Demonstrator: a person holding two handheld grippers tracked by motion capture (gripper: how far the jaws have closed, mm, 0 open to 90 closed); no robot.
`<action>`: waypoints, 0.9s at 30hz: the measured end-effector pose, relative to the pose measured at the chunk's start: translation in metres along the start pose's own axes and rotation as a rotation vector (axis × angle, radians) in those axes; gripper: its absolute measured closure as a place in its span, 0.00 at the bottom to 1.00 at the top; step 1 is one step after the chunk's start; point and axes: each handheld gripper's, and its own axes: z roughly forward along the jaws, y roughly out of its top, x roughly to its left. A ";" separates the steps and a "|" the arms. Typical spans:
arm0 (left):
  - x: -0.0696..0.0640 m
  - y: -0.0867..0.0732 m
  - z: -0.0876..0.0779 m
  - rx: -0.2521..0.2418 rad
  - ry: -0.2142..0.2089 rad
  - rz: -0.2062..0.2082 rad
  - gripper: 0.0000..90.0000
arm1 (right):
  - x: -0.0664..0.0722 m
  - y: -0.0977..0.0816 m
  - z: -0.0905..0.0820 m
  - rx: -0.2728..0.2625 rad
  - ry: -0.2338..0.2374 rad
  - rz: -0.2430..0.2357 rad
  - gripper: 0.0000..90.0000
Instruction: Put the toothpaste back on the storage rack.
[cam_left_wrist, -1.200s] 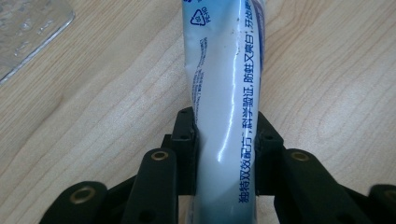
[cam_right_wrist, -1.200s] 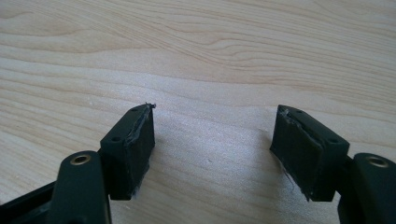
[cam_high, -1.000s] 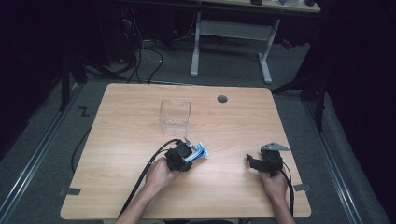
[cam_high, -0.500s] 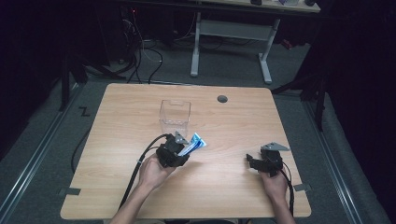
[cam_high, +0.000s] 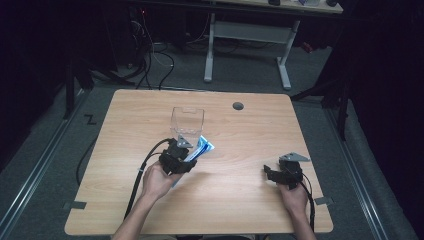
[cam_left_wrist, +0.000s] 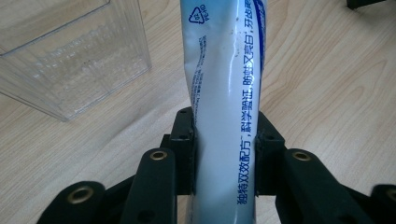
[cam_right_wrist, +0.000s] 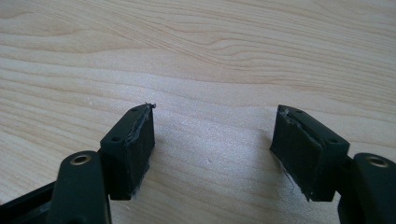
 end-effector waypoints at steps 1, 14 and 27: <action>0.001 0.000 0.000 -0.002 0.002 0.000 0.76 | 0.000 0.000 0.000 0.000 0.000 0.000 0.33; 0.014 0.000 -0.007 -0.045 0.026 -0.035 0.76 | 0.000 0.000 0.000 0.000 0.000 0.000 0.33; 0.023 0.011 -0.017 -0.096 0.038 -0.060 0.76 | 0.000 0.000 0.000 0.000 0.000 0.001 0.33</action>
